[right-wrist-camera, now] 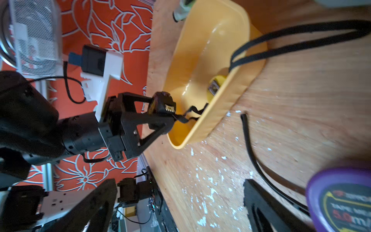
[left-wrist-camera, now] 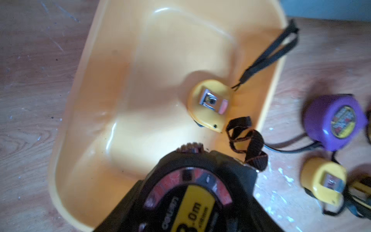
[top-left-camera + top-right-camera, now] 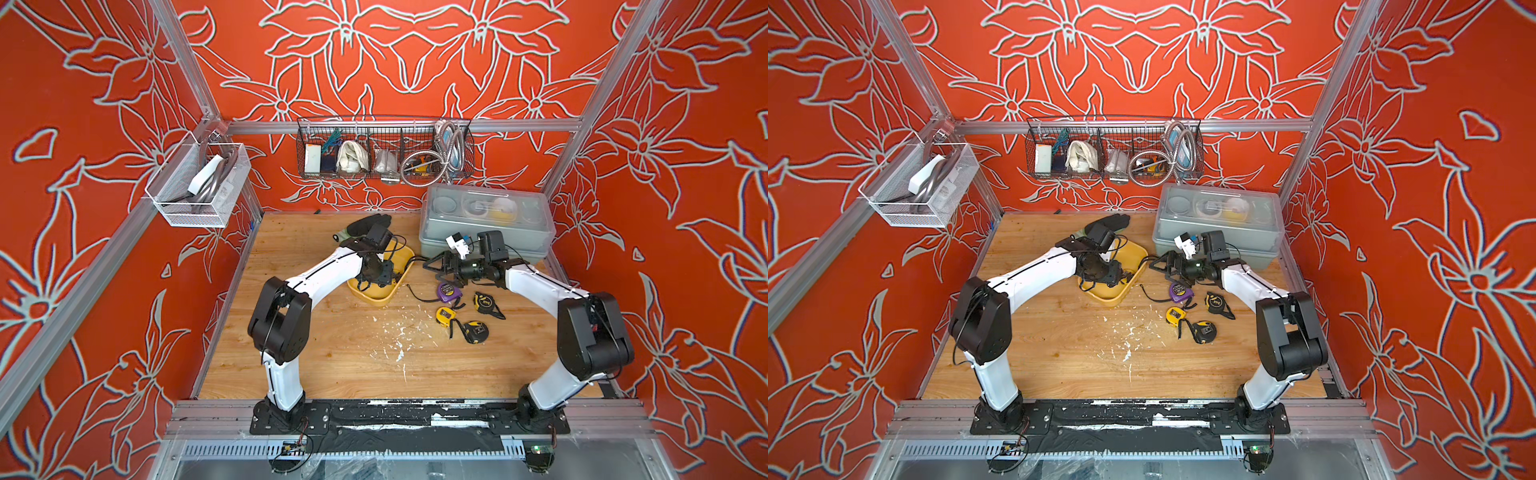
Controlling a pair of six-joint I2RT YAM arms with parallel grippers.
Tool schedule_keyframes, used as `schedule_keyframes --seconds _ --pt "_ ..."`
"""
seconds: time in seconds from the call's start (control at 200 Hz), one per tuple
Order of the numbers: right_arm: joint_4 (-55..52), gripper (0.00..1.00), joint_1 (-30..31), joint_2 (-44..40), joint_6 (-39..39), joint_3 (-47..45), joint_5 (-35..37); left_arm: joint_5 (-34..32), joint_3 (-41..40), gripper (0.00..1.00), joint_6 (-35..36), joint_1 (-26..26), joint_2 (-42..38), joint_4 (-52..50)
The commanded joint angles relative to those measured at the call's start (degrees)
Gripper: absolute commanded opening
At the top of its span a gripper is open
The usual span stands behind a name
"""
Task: Take the tape measure out of the storage box
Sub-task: Pick up the tape measure from the storage box, then place the tape measure at the center of the board.
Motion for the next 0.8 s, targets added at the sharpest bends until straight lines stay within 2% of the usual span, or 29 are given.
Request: schedule_keyframes --seconds 0.0,0.315,0.566,0.796 --pt "2.97 1.00 1.08 1.04 5.16 1.87 -6.02 7.93 -0.85 0.43 5.28 -0.33 -5.10 0.29" --pt "5.93 1.00 6.39 1.90 8.16 1.42 -7.01 19.24 -2.66 0.42 9.62 -1.16 -10.55 1.72" --pt "10.35 0.97 7.52 3.30 12.75 1.17 -7.93 20.65 -2.49 0.42 11.68 -3.99 -11.85 1.03" --pt "11.56 0.86 9.09 4.03 14.95 1.17 -9.45 19.72 -1.99 0.42 12.32 -5.26 -12.20 1.28"
